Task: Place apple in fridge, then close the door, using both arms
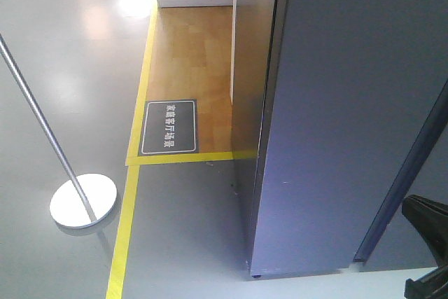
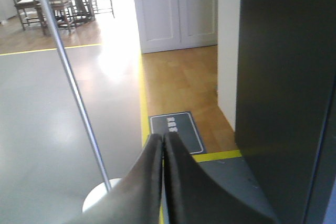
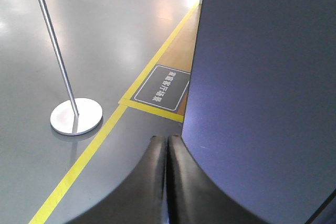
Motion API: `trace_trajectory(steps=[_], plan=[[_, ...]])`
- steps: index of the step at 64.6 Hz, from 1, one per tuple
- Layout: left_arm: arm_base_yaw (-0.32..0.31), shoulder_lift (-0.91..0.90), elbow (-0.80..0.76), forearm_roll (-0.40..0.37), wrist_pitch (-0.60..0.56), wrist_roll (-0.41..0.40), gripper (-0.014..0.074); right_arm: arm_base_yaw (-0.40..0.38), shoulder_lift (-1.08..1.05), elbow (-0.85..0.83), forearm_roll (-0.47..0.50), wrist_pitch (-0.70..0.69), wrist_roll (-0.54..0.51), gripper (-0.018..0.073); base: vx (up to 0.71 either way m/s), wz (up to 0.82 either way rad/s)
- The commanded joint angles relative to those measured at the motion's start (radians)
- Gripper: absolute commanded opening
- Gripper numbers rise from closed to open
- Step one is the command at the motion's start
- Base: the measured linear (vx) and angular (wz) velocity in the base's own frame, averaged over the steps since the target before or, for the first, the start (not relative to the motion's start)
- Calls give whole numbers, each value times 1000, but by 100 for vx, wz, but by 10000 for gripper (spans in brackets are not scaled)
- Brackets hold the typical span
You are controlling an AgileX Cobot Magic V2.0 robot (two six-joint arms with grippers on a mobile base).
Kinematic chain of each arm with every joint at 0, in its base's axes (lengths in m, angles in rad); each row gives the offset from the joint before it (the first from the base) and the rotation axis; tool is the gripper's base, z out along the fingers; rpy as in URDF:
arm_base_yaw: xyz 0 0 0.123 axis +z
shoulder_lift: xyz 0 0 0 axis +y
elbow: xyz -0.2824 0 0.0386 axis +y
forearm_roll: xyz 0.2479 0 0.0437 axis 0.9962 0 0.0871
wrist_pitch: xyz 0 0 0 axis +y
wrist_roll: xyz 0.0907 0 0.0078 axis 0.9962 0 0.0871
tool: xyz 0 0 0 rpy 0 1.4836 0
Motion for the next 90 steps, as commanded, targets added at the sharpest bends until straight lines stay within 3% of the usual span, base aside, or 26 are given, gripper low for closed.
trace_trajectory(steps=[1, 22, 90], plan=[[12, -16, -16, -12, -66, 28, -6, -3, 2, -29, 26, -36, -2, -3, 0, 0], [12, -16, -16, -13, -145, 18, -6, -3, 2, -29, 26, -36, -2, -3, 0, 0], [12, -15, -17, -12, -147, 18, -6, -3, 2, -29, 26, -36, -2, -3, 0, 0]])
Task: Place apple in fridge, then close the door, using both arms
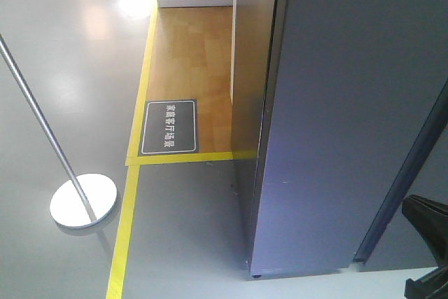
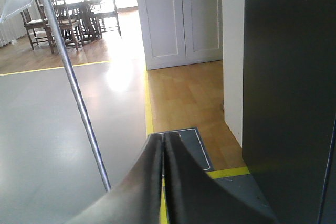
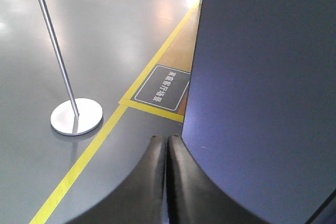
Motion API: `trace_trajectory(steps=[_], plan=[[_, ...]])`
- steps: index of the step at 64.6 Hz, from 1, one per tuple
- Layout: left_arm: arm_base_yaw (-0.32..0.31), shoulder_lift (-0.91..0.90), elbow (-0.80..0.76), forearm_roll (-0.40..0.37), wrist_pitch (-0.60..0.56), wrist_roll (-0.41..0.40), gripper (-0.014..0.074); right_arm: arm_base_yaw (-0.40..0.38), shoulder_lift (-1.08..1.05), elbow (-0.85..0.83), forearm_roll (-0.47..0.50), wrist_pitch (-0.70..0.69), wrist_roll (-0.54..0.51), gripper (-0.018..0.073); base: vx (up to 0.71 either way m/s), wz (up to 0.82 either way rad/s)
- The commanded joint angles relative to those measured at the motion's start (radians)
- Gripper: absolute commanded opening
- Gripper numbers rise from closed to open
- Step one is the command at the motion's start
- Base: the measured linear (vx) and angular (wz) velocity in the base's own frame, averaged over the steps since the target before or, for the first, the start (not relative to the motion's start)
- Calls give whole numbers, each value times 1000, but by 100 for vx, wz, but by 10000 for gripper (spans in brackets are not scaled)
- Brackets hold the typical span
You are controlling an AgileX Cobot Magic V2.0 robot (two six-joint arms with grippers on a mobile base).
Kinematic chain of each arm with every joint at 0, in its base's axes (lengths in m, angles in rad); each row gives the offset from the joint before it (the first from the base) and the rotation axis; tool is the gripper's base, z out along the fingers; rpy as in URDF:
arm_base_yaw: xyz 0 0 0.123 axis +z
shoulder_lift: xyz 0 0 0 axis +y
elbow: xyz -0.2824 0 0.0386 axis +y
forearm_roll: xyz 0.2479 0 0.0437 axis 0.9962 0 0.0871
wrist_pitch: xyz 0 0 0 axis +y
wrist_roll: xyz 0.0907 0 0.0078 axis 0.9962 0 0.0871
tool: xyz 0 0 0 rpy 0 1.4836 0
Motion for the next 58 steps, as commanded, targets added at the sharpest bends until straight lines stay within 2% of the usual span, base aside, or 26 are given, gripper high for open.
trace_trajectory(steps=[1, 12, 18, 26, 30, 39, 46, 54, 58], plan=[[0, -15, -17, -8, -84, -3, -6, -3, 2, -29, 26, -36, -3, -3, 0, 0], [0, -15, -17, -8, -84, -3, -6, -3, 2, -29, 24, -31, 14, -3, 0, 0], [0, -15, -17, -8, -84, -3, -6, -3, 2, -29, -32, -40, 84, -3, 0, 0], [0, -15, -17, -8, -84, -3, -6, -3, 2, -29, -237, -39, 303, -3, 0, 0], [0, -15, -17, -8, -84, -3, -6, -3, -5, -29, -359, -39, 504, -3, 0, 0], [0, -15, -17, -8, -84, -3, -6, -3, -46, -29, -613, -57, 860, -3, 0, 0], [0, -15, -17, -8, -84, -3, -6, -3, -83, -29, -749, -73, 973, -3, 0, 0], [0, -15, -17, -8, -84, -3, -6, -5, -129, -24, -812, -76, 981, -3, 0, 0], [0, -15, -17, -8, -84, -3, -6, -5, -156, 4, -828, -120, 993, -3, 0, 0]])
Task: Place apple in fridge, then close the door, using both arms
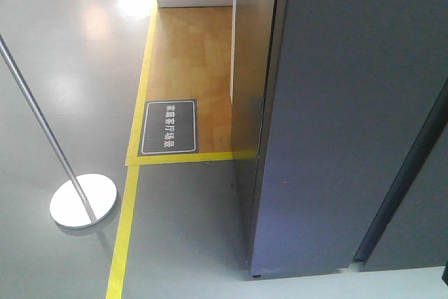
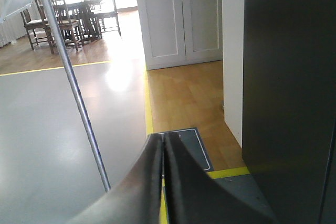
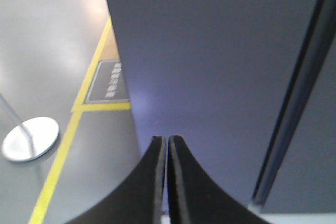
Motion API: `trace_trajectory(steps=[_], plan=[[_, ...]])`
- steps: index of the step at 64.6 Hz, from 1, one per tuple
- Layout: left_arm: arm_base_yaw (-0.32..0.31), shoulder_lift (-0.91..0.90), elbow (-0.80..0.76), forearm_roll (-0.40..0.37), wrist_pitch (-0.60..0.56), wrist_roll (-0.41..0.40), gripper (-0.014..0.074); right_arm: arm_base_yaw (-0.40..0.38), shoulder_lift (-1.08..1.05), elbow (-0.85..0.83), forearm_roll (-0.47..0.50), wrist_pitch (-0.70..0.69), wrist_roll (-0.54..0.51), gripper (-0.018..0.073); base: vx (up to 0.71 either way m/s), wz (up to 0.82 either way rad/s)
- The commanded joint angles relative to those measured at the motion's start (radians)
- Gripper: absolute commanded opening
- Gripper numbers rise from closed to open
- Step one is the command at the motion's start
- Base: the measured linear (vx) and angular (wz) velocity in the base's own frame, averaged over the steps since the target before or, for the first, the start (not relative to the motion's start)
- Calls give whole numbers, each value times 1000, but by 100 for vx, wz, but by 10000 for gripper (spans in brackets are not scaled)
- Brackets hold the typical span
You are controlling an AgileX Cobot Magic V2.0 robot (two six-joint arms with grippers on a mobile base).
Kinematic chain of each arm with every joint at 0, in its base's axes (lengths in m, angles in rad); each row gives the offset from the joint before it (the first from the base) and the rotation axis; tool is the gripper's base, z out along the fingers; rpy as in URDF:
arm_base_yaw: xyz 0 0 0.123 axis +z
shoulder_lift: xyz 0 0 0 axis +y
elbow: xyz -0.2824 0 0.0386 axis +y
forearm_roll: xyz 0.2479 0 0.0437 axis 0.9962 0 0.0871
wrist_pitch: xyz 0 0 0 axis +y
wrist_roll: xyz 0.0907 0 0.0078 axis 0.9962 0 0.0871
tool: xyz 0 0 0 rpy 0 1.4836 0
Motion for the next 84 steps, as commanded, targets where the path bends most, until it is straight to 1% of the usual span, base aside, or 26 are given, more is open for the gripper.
trace_trajectory(steps=[1, 9, 13, 24, 25, 28, 30, 32, 40, 49, 57, 67, 73, 80, 84], plan=[[0, -15, -17, -8, -83, -3, -6, -5, -32, 10, -44, -125, 28, -3, 0, 0], [0, -15, -17, -8, -83, -3, -6, -5, -101, 150, -44, -285, 118, -3, 0, 0], [0, -15, -17, -8, -83, -3, -6, -5, -153, 217, -60, -372, 164, -3, 0, 0], [0, -15, -17, -8, -83, -3, -6, -5, -307, 359, -95, -500, 231, -3, 0, 0], [0, -15, -17, -8, -83, -3, -6, -5, -324, 366, -95, -502, 236, -3, 0, 0], [0, -15, -17, -8, -83, -3, -6, -6, -378, 359, -96, -434, 235, -3, 0, 0], [0, -15, -17, -8, -83, -3, -6, -7, -421, 361, -99, -422, 228, -3, 0, 0], [0, -14, -17, -9, -84, -3, -6, -10, -417, 361, -100, -422, 220, -3, 0, 0], [0, -13, -17, -9, -83, -3, -6, -42, -412, 361, -97, -432, 199, -3, 0, 0], [0, -13, -17, -9, -82, -3, -6, -74, -412, 361, -102, -495, 193, -3, 0, 0], [0, -13, -17, -9, -82, -3, -6, -77, -412, 361, -102, -538, 193, -3, 0, 0], [0, -13, -17, -9, -82, -3, -6, -77, -412, 361, -107, -512, 192, -3, 0, 0], [0, -13, -17, -9, -82, -3, -6, -77, -412, 361, -134, -513, 190, -3, 0, 0], [0, -13, -17, -9, -82, -3, -6, -77, -412, 361, -186, -516, 185, -3, 0, 0], [0, -13, -17, -9, -82, -3, -6, -77, -412, 361, -195, -516, 184, -3, 0, 0]])
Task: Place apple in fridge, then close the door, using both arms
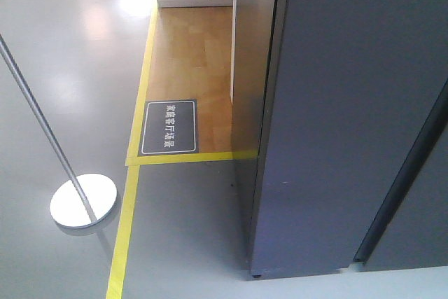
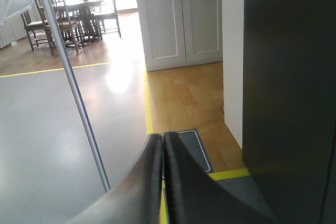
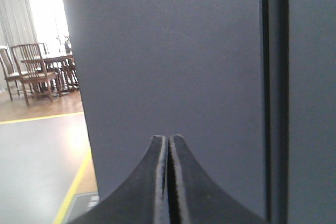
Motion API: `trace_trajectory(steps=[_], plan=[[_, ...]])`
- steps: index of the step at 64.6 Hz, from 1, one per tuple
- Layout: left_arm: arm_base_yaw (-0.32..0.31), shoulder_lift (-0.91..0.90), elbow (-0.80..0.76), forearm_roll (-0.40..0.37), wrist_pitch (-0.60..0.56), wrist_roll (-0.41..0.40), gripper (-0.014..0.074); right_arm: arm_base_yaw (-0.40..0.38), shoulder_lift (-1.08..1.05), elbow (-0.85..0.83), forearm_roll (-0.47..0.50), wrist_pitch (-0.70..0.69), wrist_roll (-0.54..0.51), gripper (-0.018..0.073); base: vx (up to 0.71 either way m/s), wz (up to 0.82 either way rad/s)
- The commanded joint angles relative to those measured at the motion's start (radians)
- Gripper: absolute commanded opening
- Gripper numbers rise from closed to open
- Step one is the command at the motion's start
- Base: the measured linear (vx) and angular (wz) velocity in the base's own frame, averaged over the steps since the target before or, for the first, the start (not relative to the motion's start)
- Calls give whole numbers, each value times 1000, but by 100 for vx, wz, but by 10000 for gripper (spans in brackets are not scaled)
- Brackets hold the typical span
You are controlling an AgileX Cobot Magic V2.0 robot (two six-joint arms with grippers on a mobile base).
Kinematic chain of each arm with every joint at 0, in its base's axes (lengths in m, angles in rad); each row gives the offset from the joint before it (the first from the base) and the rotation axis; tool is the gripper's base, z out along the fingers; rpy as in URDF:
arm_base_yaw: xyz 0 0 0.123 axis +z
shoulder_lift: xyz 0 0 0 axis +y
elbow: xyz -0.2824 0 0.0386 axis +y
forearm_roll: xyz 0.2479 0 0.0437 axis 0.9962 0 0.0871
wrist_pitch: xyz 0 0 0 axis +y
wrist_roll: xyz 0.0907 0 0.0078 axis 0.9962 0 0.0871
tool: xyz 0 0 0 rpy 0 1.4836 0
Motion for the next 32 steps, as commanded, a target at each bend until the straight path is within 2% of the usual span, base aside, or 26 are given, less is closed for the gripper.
trace_trajectory(steps=[1, 32], plan=[[0, -13, -17, -9, -77, -3, -6, -7, -13, -2, -34, -74, -13, -3, 0, 0], [0, -13, -17, -9, -77, -3, -6, -7, -13, -3, -24, -77, -8, -3, 0, 0]])
